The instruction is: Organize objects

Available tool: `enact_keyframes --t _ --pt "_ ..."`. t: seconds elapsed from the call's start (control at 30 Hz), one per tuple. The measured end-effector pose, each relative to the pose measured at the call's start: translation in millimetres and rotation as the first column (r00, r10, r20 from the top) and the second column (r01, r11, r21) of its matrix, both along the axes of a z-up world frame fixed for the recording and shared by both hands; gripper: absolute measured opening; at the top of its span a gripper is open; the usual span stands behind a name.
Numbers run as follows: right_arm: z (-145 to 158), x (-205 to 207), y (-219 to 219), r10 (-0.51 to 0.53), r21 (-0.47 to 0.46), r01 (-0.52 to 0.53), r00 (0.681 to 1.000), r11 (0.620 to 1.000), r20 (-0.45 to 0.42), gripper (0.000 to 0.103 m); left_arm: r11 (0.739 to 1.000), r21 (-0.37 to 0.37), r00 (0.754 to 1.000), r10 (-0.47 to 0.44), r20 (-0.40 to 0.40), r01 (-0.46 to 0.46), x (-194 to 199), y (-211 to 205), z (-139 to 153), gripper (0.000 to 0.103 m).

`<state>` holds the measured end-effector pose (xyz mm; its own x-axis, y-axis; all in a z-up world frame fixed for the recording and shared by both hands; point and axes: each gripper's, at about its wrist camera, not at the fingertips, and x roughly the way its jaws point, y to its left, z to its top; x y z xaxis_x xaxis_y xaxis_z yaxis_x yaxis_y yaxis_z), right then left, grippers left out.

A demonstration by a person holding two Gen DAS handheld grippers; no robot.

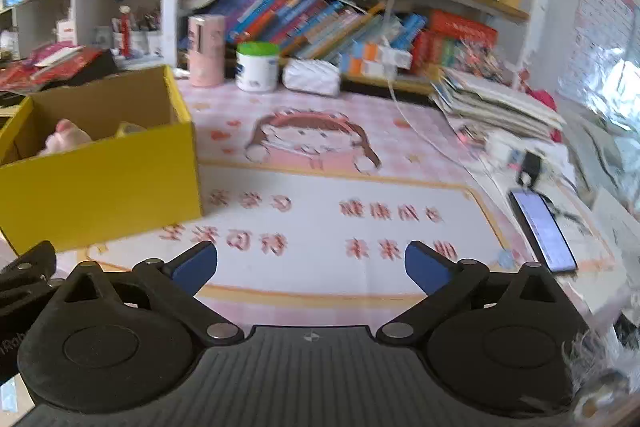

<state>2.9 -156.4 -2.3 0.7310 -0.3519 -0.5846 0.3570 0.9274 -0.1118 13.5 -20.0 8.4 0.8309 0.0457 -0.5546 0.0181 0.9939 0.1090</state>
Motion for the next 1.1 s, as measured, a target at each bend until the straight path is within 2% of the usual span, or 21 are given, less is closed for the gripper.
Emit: enact_keyframes --t 0.4,1.1 --pt "-9 -13 -12 -0.094 0.007 0.094 0.993 0.996 -0.068 0.103 0.999 0.043 0.999 -0.023 -0.033 0.024 -4 -17 -6 0.099" --pt "-11 -13 -20 -0.104 -0.010 0.103 0.990 0.995 -0.092 0.103 0.997 0.080 0.998 -0.005 -0.064 0.010 2 -27 -12 0.100"
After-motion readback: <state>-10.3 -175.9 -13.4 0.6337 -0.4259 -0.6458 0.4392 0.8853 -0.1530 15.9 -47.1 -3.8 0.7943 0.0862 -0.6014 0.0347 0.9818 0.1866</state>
